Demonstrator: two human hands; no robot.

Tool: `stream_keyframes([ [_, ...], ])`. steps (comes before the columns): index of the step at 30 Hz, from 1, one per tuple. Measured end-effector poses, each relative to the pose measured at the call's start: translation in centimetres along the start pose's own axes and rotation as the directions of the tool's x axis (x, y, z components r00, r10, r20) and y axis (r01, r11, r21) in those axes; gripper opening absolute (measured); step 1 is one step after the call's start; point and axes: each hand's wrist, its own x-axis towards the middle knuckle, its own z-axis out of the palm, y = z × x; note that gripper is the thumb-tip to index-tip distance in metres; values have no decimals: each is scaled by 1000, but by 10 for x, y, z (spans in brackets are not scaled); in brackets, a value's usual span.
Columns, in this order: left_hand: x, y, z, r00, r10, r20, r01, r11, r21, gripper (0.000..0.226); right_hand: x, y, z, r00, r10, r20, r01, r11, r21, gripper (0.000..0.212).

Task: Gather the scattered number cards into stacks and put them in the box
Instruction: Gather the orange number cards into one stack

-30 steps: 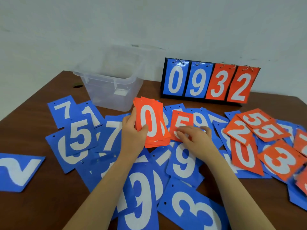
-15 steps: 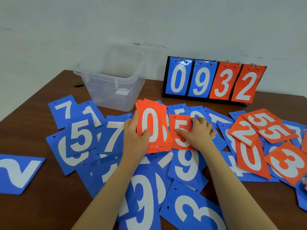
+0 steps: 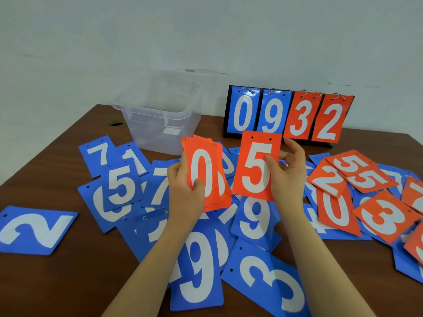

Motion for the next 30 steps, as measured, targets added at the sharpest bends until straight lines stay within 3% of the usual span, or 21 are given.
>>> stream_keyframes([
  [2, -10, 7, 0, 999, 18, 34, -15, 997, -72, 56, -12, -10, -2, 999, 4, 33, -5, 999, 44, 40],
  [7, -38, 36, 8, 989, 44, 144, 8, 940, -341, 51, -40, -12, -9, 1000, -2, 23, 4, 998, -69, 39],
  [11, -58, 48, 27, 978, 69, 198, -20, 971, -240, 59, -45, -12, -30, 1000, 21, -16, -22, 995, -96, 37],
  [15, -69, 52, 48, 972, 23, 236, 32, 974, -224, 59, -33, 5, -75, 999, -11, -32, 1, 961, -276, 29],
  [17, -73, 53, 58, 971, 13, 241, 45, 972, -231, 58, -24, 22, -101, 998, 56, -8, -51, 844, -533, 38],
  [19, -76, 51, 67, 968, -7, 250, 66, 971, -228, 58, -19, 39, -125, 977, 211, 36, -110, 638, -762, 47],
  [22, -78, 46, 79, 962, -39, 272, 96, 976, -198, 59, -19, 56, -146, 925, 332, 187, 7, 475, -880, 54],
  [25, -80, 41, 85, 965, -64, 256, 107, 982, -158, 57, -28, 56, -150, 891, 273, 362, 177, 526, -832, 46],
  [30, -82, 30, 79, 986, -10, 168, 31, 992, -124, 57, -51, 43, -144, 864, 153, 479, 262, 677, -687, 30],
])
